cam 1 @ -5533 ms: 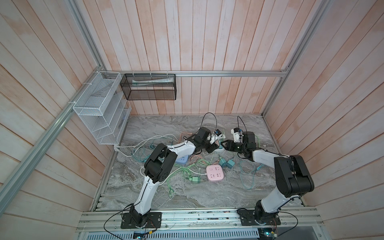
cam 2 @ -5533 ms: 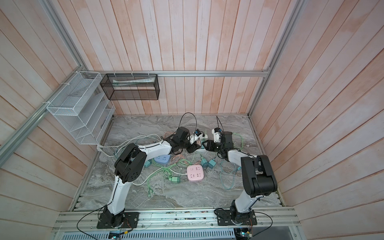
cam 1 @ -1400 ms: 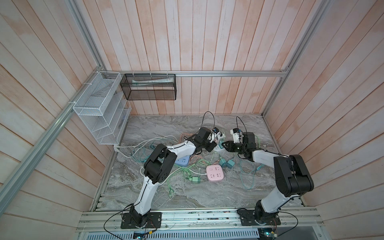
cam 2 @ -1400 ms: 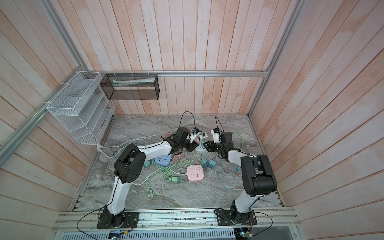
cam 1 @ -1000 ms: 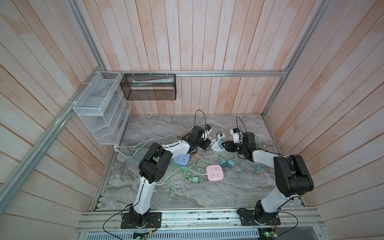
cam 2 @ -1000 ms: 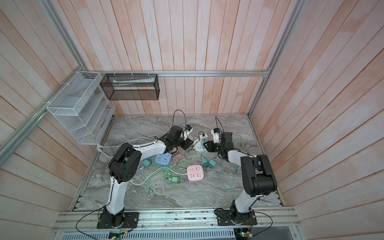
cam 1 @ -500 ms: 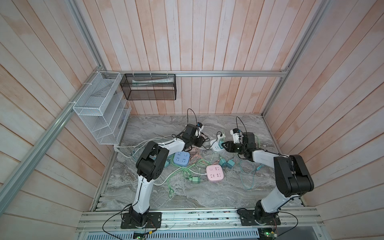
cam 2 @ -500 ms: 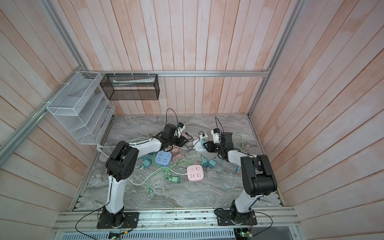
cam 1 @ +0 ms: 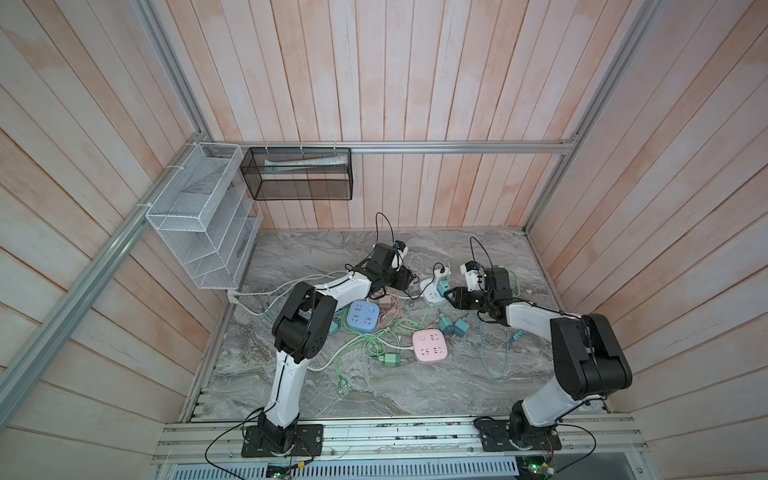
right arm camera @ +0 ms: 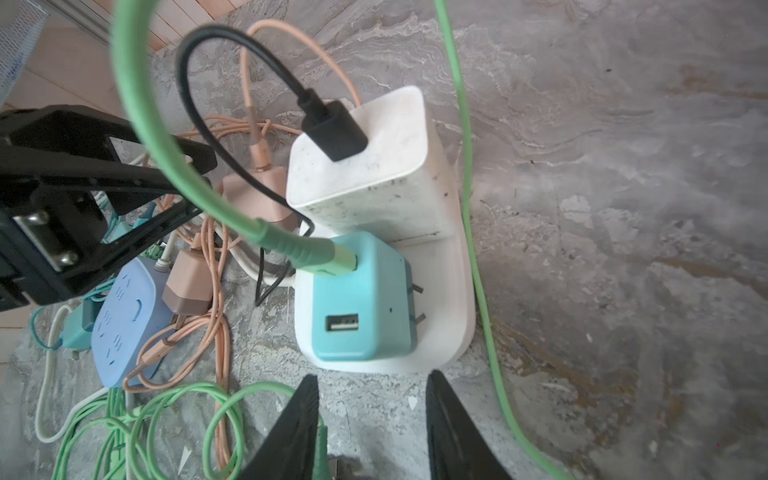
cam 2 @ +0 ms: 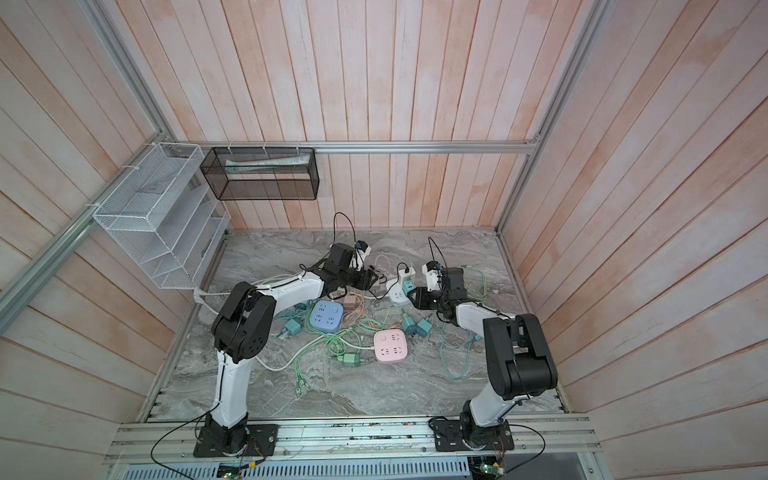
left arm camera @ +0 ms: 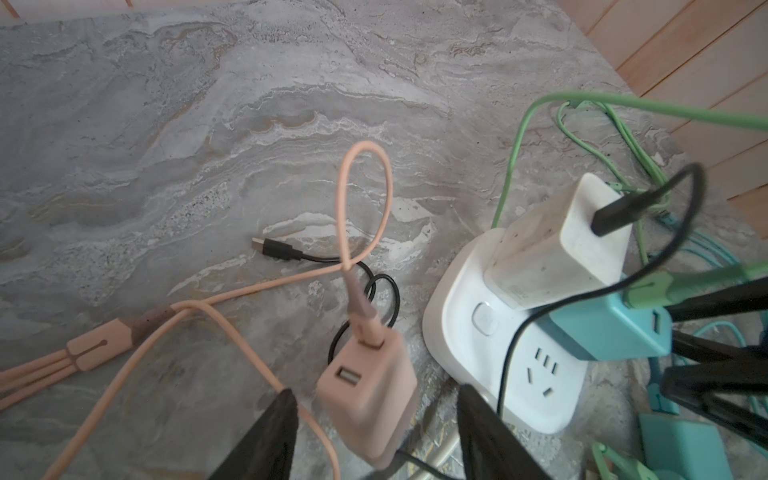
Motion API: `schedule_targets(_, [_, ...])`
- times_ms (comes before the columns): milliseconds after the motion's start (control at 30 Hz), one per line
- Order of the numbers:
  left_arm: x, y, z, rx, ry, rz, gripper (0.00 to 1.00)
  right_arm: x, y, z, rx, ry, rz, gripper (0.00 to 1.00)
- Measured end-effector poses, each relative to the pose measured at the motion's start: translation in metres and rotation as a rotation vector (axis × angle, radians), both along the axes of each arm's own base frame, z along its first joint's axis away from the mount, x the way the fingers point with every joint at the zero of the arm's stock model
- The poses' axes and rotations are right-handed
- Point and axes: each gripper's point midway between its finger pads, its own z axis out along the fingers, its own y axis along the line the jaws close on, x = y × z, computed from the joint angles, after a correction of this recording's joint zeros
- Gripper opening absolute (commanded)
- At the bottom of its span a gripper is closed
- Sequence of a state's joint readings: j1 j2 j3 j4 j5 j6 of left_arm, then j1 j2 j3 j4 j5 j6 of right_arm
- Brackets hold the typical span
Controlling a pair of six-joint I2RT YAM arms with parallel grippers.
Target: Pull the plug off the socket
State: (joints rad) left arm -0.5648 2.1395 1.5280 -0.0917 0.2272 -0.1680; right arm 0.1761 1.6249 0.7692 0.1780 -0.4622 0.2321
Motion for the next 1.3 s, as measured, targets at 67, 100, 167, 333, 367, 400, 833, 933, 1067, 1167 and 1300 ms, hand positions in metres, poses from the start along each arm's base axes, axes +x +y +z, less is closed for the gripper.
schedule_targets(67, [-0.001,0.000,-0.001,0.002,0.005,0.001,0.64,-0.002,0.003,-0.002,-0.020,-0.003,0.009,0.44])
schedule_targets(100, [-0.001,0.001,-0.001,0.004,0.008,0.002,0.65,-0.002,0.005,-0.003,-0.031,-0.007,0.015,0.45])
schedule_targets(167, [-0.002,0.002,-0.003,0.012,0.013,0.007,0.68,-0.004,0.008,-0.005,-0.055,-0.008,0.021,0.46])
schedule_targets(333, [-0.001,0.005,-0.006,0.041,0.012,0.030,0.71,-0.001,0.010,-0.004,-0.114,-0.028,0.020,0.47])
schedule_targets(367, [-0.002,0.005,-0.007,0.049,0.010,0.030,0.73,0.001,0.010,-0.003,-0.127,-0.036,0.014,0.48])
schedule_targets(400, [-0.004,0.004,-0.008,0.060,0.007,0.028,0.74,0.004,0.009,0.000,-0.140,-0.046,0.007,0.47])
schedule_targets(833, [-0.010,-0.046,0.019,0.109,-0.100,-0.068,0.74,0.012,0.007,0.004,-0.229,-0.102,0.003,0.46])
schedule_targets(933, [-0.010,-0.043,0.004,0.134,-0.071,-0.069,0.72,0.016,0.014,0.005,-0.237,-0.111,0.023,0.44])
schedule_targets(1067, [-0.014,-0.039,-0.012,0.167,-0.035,-0.077,0.68,0.023,0.020,0.005,-0.253,-0.113,0.032,0.43])
schedule_targets(1167, [-0.016,-0.038,-0.015,0.174,-0.026,-0.077,0.68,0.024,0.020,0.000,-0.272,-0.105,0.029,0.42])
schedule_targets(1300, [-0.017,-0.037,-0.020,0.184,-0.012,-0.079,0.67,0.022,0.017,-0.005,-0.294,-0.089,0.025,0.39])
